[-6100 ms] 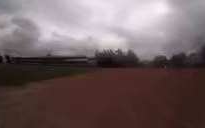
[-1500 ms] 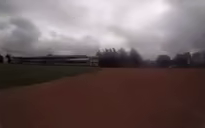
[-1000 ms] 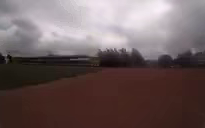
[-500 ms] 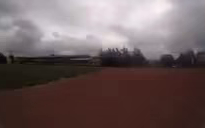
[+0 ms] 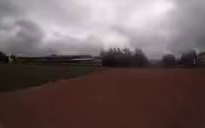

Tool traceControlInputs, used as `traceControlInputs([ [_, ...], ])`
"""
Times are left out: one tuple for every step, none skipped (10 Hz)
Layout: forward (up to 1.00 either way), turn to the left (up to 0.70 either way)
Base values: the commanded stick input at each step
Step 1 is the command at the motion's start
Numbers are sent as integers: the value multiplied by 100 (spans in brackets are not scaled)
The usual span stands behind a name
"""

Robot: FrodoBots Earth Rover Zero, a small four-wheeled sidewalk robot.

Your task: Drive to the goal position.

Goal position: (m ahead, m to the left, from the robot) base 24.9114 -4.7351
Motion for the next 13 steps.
traceControlInputs([
  [70, 0],
  [70, 0],
  [70, 0],
  [70, 0],
  [70, 0],
  [70, 0],
  [70, 0],
  [70, 0],
  [70, 0],
  [70, 0],
  [70, 0],
  [70, 0],
  [70, 0],
])
